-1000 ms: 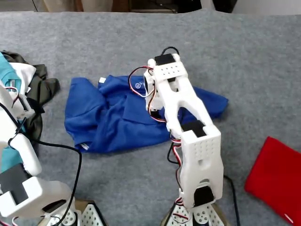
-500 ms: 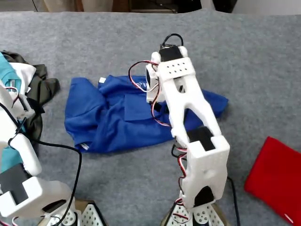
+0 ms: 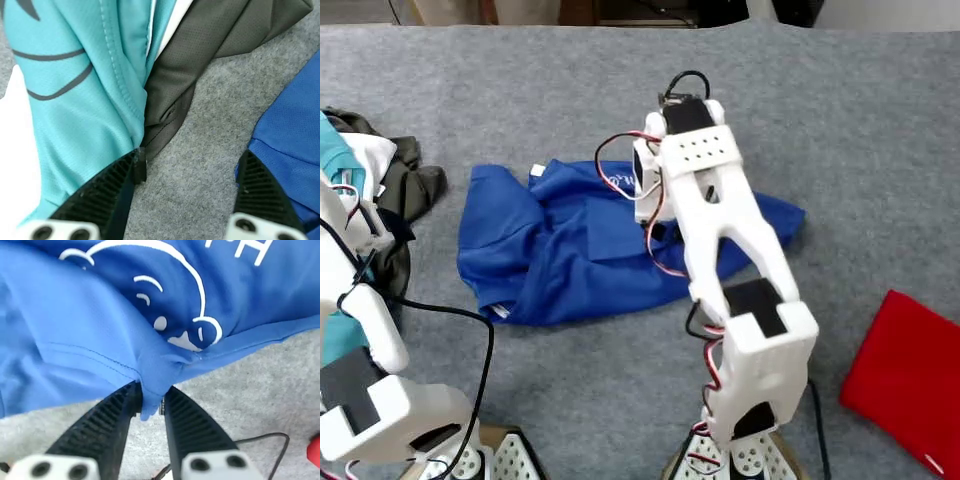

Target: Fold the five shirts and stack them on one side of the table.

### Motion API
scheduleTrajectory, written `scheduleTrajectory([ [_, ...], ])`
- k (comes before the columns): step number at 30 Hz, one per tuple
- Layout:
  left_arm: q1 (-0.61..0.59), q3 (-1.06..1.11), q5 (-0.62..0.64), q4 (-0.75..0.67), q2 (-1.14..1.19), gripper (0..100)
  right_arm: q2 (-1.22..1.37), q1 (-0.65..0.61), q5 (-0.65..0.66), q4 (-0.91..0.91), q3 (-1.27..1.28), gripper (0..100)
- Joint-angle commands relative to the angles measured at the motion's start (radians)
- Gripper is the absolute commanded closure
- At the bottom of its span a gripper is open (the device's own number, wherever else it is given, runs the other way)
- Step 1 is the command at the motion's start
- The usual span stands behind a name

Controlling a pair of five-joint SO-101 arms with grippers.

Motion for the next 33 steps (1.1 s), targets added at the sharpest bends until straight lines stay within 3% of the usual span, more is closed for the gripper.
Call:
scheduleTrajectory([
  [1, -0.002, -0.003, -0.005, 0.006, -0.044, 70, -0.081, -0.004, 0.012, 0.020, 0.054, 86.8],
  [7, -0.002, -0.003, -0.005, 0.006, -0.044, 70, -0.088, -0.004, 0.012, 0.020, 0.102, 72.1],
  [16, -0.002, -0.003, -0.005, 0.008, -0.044, 70, -0.081, -0.002, -0.005, -0.046, 0.105, 71.8],
  [25, -0.002, 0.049, -0.005, 0.003, -0.045, 70, -0.042, -0.005, -0.063, -0.140, 0.099, 90.6],
  [33, -0.015, 0.057, -0.005, 0.003, -0.045, 70, 0.082, -0.004, -0.074, -0.160, 0.091, 91.7],
])
